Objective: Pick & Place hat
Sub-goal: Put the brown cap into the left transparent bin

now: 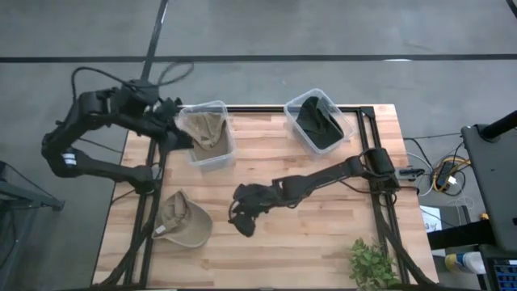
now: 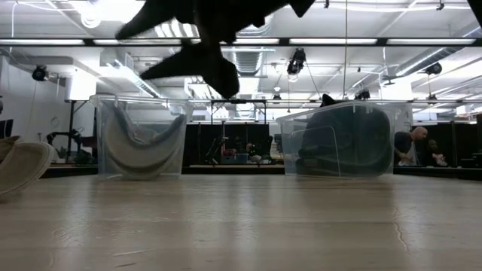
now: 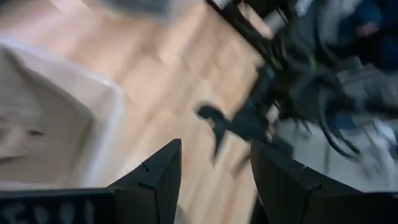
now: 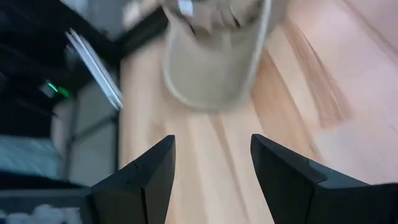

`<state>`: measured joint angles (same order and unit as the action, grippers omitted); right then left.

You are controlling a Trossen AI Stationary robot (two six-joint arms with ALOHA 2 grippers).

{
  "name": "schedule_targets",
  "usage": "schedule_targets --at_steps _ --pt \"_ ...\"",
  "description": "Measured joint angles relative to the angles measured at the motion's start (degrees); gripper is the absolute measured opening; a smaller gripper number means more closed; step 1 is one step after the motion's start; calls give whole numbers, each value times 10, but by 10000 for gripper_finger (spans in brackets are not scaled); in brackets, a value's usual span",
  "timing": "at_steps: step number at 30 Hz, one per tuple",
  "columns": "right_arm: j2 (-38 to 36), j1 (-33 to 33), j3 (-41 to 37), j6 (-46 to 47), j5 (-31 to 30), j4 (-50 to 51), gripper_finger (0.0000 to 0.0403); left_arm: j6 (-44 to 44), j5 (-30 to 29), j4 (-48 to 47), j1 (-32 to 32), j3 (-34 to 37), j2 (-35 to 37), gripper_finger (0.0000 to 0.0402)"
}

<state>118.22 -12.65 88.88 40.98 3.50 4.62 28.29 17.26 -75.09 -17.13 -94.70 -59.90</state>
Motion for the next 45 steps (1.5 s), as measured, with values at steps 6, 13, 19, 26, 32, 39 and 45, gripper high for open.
schedule_targets --at_steps 6,13,19,26,32,39,45 --pt "-5 -7 -2 -24 0 120 203 -11 31 3 82 54 -5 183" --pt "-20 -31 -2 -70 3 210 203 -4 27 16 167 136 -14 183" --pt "-40 -40 -2 -80 -2 235 203 -18 23 62 211 230 -14 183" --pt "-72 -43 -2 -82 -25 282 203 -29 29 87 248 326 -22 183" --pt "-88 -43 -3 -77 -55 289 203 -57 18 156 273 383 -30 183" --pt "-91 -43 -3 -72 -71 293 203 -117 1 191 294 416 -66 183" --pt "-91 -43 -4 -77 -72 295 203 -193 -8 197 298 419 -122 183"
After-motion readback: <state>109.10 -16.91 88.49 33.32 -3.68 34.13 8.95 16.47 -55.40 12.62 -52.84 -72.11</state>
